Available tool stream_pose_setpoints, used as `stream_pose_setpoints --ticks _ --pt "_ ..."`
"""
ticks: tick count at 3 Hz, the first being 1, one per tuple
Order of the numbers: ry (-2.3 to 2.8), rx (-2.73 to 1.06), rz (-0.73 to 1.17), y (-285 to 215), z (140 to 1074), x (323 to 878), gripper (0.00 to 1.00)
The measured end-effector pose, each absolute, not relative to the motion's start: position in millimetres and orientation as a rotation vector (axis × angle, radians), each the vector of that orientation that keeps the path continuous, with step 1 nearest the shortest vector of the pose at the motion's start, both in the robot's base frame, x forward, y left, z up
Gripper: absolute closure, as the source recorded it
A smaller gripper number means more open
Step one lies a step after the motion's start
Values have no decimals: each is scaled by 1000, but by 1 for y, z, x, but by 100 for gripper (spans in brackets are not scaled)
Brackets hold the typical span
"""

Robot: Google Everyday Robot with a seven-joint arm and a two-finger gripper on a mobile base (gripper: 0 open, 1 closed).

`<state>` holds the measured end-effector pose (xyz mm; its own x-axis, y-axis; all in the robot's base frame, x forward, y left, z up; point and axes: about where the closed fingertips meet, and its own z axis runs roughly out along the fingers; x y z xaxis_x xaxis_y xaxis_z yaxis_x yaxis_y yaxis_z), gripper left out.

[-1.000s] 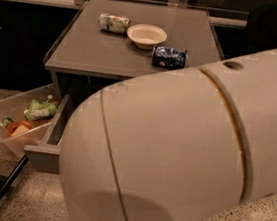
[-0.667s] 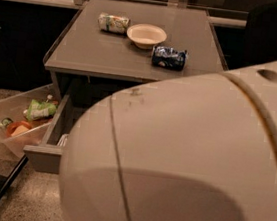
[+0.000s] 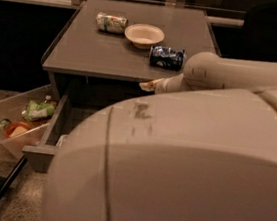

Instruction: Open top drawer

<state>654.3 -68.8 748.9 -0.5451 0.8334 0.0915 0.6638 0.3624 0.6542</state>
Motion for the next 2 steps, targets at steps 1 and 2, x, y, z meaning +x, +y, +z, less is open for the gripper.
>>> stream_pose_setpoints --ticks 1,2 --pt "2370 1335 955 -68 746 653 0" --pt "2363 1334 952 -72 747 654 0"
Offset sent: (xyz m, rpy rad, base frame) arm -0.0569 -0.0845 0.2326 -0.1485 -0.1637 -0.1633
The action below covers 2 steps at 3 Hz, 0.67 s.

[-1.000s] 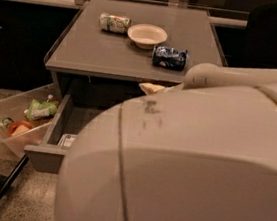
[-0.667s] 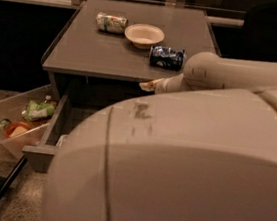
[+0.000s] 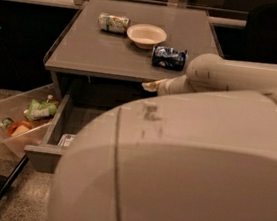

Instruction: Open top drawer

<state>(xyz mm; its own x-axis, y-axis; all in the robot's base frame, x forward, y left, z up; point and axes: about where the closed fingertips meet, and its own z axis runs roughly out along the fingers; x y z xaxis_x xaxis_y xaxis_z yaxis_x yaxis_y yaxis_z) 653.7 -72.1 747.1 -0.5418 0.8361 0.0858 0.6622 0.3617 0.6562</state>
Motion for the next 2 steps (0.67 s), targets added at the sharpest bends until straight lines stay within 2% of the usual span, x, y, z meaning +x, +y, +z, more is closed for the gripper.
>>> stream_pose_setpoints --ticks 2 --pt "2391 1304 957 -70 745 646 0"
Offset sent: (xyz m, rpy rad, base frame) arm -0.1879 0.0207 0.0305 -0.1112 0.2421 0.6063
